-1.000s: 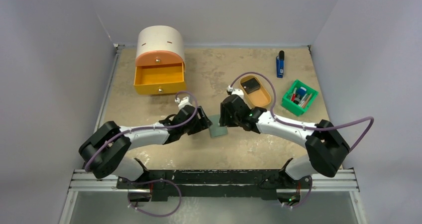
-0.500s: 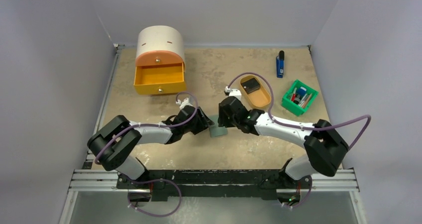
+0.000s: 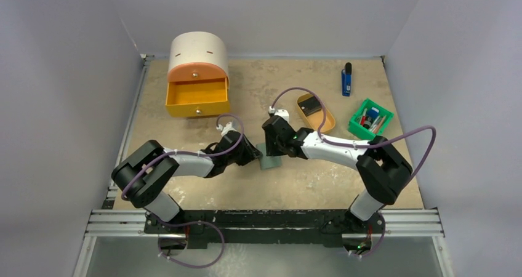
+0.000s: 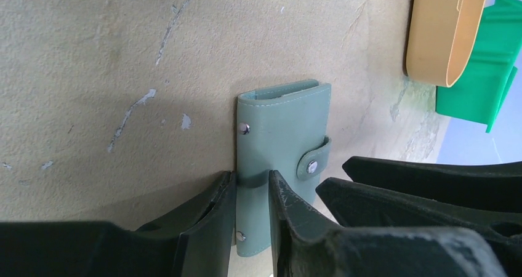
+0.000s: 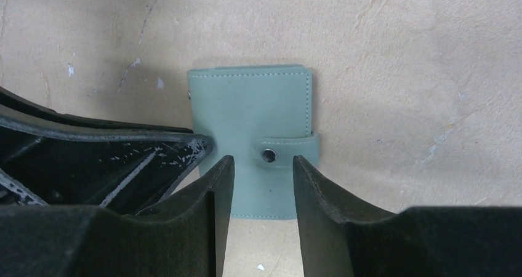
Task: Put the credit cards into the card holder
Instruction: Open the card holder at the center of the board.
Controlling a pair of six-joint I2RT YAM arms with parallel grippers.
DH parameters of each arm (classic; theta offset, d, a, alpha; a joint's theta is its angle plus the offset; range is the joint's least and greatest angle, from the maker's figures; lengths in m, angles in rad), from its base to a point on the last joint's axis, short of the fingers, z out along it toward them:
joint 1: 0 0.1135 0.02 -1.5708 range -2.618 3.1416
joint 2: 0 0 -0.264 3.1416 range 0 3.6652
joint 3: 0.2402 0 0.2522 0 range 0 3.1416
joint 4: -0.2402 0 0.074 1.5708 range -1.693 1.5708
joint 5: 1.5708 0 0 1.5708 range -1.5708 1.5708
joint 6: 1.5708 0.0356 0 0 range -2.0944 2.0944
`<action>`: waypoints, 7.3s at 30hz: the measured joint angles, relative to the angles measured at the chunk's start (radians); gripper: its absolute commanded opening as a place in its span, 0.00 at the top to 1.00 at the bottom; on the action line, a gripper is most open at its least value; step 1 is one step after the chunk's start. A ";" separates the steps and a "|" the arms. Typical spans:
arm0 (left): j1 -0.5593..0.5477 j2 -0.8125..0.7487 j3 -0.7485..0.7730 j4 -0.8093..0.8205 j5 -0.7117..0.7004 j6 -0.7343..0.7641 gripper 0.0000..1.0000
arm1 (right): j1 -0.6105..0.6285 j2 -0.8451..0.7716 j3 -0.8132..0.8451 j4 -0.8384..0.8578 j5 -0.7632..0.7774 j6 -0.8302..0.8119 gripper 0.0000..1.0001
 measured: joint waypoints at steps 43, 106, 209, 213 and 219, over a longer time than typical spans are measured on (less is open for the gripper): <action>0.002 0.002 -0.022 0.029 -0.004 -0.001 0.83 | 0.021 0.124 0.115 -0.137 0.069 0.008 1.00; -0.119 -0.188 0.050 -0.191 -0.013 0.194 0.38 | 0.021 -0.598 -0.355 0.153 -0.187 0.135 1.00; -0.204 -0.292 -0.011 -0.313 -0.253 0.081 0.91 | 0.002 -0.184 -0.263 0.182 -0.229 0.269 0.68; -0.204 -0.309 -0.032 -0.302 -0.237 0.084 0.78 | -0.002 -0.160 -0.287 0.185 -0.224 0.268 0.68; -0.204 -0.349 -0.058 -0.293 -0.220 0.090 0.71 | -0.002 -0.147 -0.306 0.198 -0.214 0.262 0.68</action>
